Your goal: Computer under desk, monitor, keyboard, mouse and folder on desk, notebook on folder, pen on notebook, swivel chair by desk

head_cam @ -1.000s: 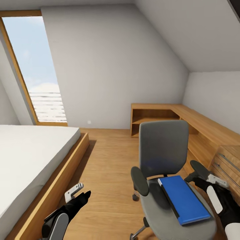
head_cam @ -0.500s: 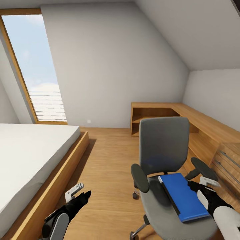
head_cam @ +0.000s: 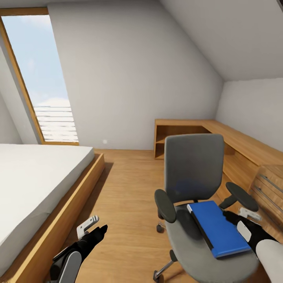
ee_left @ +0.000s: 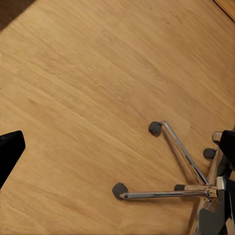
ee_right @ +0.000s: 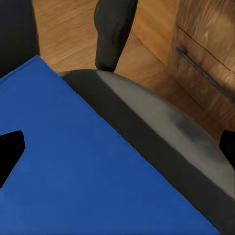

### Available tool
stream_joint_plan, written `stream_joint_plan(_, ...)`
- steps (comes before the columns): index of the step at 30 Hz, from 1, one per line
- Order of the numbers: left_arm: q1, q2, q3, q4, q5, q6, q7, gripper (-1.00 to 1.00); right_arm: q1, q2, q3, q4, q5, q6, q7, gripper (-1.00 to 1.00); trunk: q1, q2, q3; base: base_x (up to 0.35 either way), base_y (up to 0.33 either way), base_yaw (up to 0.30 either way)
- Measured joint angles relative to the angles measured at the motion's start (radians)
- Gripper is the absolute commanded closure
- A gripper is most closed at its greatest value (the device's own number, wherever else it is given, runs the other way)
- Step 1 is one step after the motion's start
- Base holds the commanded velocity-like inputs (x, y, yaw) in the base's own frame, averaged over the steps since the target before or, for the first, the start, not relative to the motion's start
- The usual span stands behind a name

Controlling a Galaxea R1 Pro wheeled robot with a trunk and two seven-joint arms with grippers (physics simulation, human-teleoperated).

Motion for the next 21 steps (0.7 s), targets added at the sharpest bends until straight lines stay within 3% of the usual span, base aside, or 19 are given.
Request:
stream_joint_plan(2, 0.0, 0.0, 0.0, 0.0, 0.0, 0.0, 0.0, -1.0, 0.0, -0.022, 0.002, -0.001, -0.072, 0.043, 0.073, -1.0, 0.008, -0.014, -0.006, 0.0, 0.0, 0.0)
stream_joint_plan(4, 0.0, 0.0, 0.0, 0.0, 0.0, 0.0, 0.0, -1.0, 0.0, -0.03, 0.002, -0.002, -0.1, 0.071, 0.12, -1.0, 0.015, -0.028, -0.013, 0.0, 0.0, 0.0)
stream_joint_plan(6, 0.0, 0.0, 0.0, 0.0, 0.0, 0.0, 0.0, -1.0, 0.0, -0.052, -0.001, -0.002, -0.16, 0.128, 0.221, -1.0, 0.023, -0.042, -0.019, 0.0, 0.0, 0.0)
stream_joint_plan(11, 0.0, 0.0, 0.0, 0.0, 0.0, 0.0, 0.0, -1.0, 0.001, -0.08, -0.004, -0.002, -0.272, 0.173, 0.278, -1.0, 0.042, -0.077, -0.034, 0.0, 0.0, 0.0)
stream_joint_plan(21, 0.0, 0.0, 0.0, 0.001, 0.0, 0.0, 0.0, -1.0, 0.001, -0.085, -0.004, -0.003, -0.305, 0.178, 0.289, -1.0, 0.081, -0.147, -0.066, 0.0, 0.0, 0.0)
